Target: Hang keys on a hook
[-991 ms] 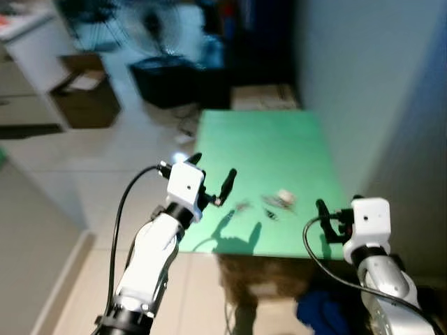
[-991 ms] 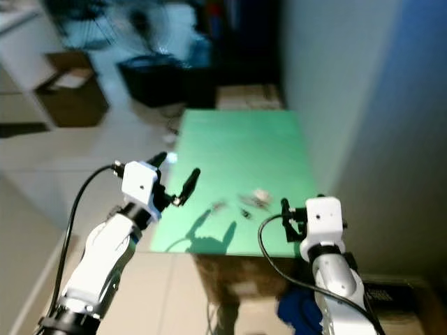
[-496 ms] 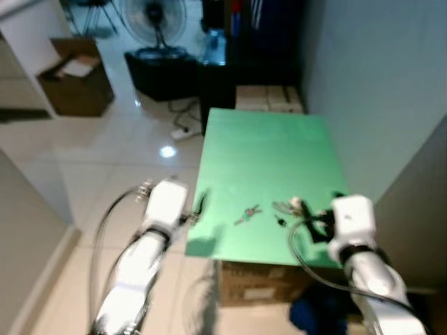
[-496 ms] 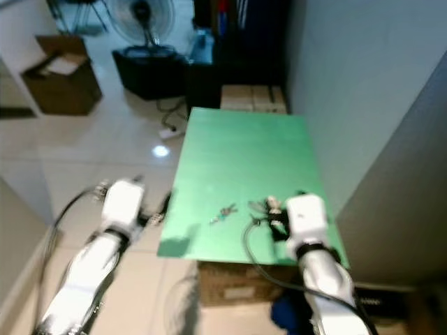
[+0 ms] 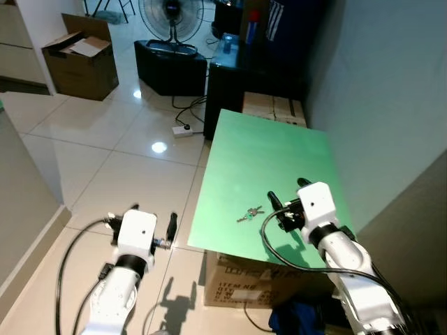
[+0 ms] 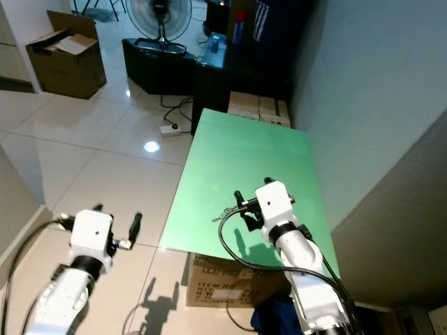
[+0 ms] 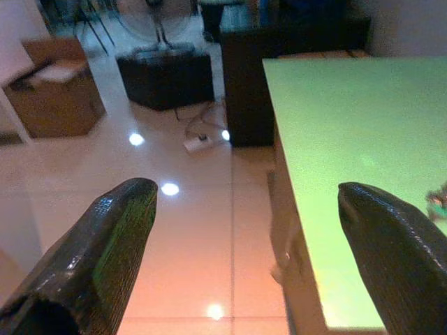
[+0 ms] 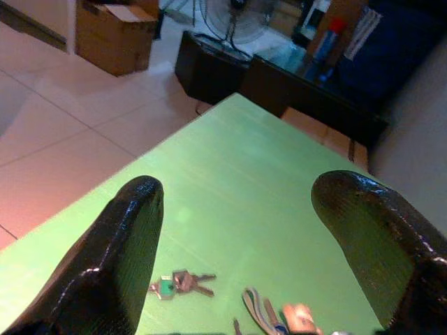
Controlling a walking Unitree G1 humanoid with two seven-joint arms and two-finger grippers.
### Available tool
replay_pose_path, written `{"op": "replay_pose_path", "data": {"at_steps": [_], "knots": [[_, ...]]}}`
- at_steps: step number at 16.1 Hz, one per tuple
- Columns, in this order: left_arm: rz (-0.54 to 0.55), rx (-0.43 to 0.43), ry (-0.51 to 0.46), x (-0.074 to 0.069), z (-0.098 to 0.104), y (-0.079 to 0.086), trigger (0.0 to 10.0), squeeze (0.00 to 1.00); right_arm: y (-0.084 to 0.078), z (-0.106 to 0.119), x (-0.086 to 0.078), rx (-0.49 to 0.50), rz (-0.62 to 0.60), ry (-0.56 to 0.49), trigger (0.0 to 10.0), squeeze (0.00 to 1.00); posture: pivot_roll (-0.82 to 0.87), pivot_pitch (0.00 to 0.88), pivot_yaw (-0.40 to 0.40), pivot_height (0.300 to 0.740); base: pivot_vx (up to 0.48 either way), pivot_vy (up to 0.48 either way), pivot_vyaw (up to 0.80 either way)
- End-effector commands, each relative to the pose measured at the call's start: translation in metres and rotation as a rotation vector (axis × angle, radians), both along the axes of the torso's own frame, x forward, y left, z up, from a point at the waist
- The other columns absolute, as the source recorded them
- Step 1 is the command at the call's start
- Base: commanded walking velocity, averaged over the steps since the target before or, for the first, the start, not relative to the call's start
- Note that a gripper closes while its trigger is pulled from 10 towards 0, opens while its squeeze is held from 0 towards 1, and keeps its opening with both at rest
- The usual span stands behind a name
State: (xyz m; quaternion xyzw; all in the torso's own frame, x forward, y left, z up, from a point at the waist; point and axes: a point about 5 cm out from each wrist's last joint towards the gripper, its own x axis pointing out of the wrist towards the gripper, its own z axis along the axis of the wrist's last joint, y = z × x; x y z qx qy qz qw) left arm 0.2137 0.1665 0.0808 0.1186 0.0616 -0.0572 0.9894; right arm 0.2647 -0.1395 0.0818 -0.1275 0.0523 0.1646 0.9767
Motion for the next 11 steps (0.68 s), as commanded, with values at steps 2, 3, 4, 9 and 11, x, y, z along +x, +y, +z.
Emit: {"op": "replay_pose_path", "data": {"at_steps": [2,3,4,9,11], "knots": [[-0.043,0.014,-0.053,0.006,0.017,-0.006,10.0,0.00,-0.001,-0.004,0.002,0.020,-0.024,-0.003,10.0,0.00,0.01,0.000,-0.083,0.740,0.000,0.000,0.00],[-0.033,0.007,-0.052,0.010,0.014,-0.005,10.0,0.00,-0.006,-0.007,0.000,0.068,-0.083,0.019,10.0,0.00,0.00,0.000,-0.070,0.740,0.000,0.000,0.00],[-0.018,-0.007,-0.053,0.013,0.012,-0.003,10.0,0.00,-0.008,-0.011,-0.003,0.111,-0.125,0.042,10.0,0.00,-0.01,0.000,-0.059,0.740,0.000,0.000,0.00],[-0.037,-0.101,-0.024,0.025,0.010,-0.005,10.0,0.00,-0.014,-0.009,-0.024,0.110,-0.170,0.051,10.0,0.00,-0.05,0.000,-0.022,0.740,0.000,0.000,0.00],[-0.028,-0.095,-0.025,0.029,0.009,-0.006,10.0,0.00,-0.015,-0.010,-0.025,0.123,-0.189,0.061,10.0,0.00,-0.07,0.000,-0.017,0.740,0.000,0.000,0.00]]}}
